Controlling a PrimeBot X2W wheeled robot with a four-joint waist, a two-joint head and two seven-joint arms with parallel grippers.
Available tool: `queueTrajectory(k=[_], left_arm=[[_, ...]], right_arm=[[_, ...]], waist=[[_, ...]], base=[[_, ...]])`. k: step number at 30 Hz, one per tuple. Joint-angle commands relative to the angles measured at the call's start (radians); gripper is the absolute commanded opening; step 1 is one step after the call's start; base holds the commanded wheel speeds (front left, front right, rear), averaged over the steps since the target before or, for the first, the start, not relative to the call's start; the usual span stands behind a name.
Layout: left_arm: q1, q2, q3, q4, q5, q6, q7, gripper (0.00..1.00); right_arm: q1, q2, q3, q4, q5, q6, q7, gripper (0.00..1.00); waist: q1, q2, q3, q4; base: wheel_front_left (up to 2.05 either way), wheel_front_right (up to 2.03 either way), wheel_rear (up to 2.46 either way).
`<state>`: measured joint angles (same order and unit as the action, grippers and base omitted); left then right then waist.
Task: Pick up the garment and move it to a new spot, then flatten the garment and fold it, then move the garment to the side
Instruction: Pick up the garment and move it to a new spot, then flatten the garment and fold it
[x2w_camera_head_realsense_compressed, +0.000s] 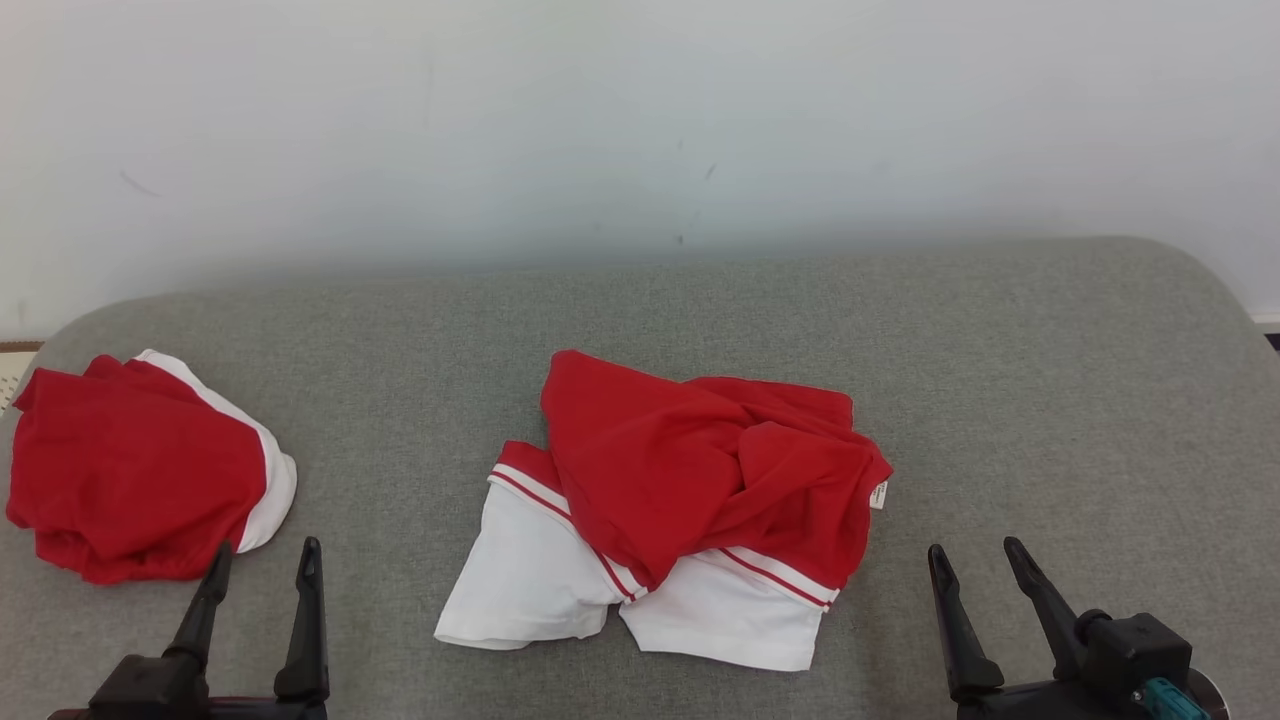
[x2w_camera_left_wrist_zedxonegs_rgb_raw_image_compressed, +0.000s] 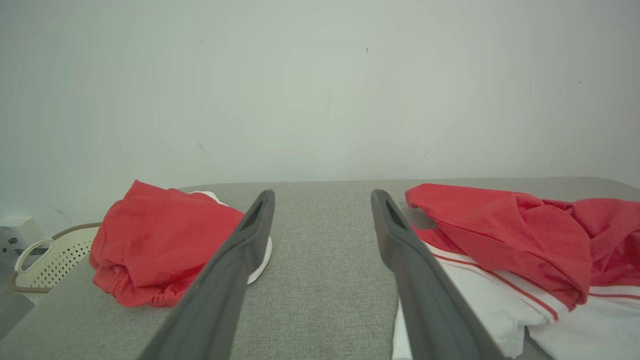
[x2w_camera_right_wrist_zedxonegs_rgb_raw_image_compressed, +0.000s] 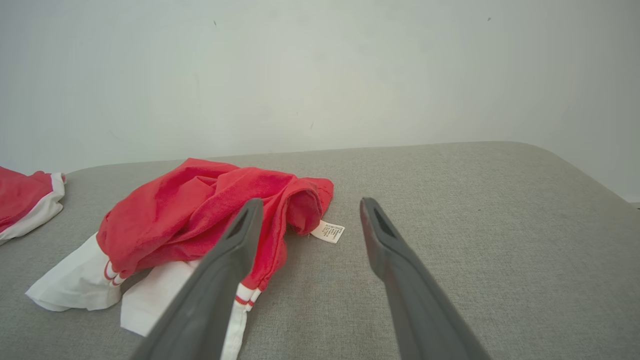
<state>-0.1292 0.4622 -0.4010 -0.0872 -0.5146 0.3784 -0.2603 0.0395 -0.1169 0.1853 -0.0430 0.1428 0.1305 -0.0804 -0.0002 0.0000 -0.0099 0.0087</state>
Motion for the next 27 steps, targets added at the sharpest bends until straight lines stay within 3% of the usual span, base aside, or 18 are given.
queueTrajectory(k=[1, 12, 27], left_arm=[[0.009, -0.002, 0.007, 0.010, -0.001, -0.007, -0.003, 1.00], [0.009, -0.021, 0.030, 0.036, 0.018, -0.031, -0.003, 1.00], [0.004, -0.029, 0.014, 0.037, 0.025, -0.027, 0.003, 1.00]], right_arm=[[0.014, 0.004, 0.004, -0.008, -0.007, 0.000, 0.004, 1.00], [0.031, 0.008, 0.014, -0.025, -0.004, 0.000, 0.016, 1.00], [0.018, -0.007, 0.039, -0.006, 0.005, 0.000, 0.025, 1.00]], waist=[[0.0002, 0.0000, -0.003, -0.001], [0.0002, 0.0000, -0.006, 0.001], [0.0002, 0.0000, 0.003, 0.009]], base=[[0.00, 0.00, 0.00], [0.00, 0.00, 0.00], [0.00, 0.00, 0.00]])
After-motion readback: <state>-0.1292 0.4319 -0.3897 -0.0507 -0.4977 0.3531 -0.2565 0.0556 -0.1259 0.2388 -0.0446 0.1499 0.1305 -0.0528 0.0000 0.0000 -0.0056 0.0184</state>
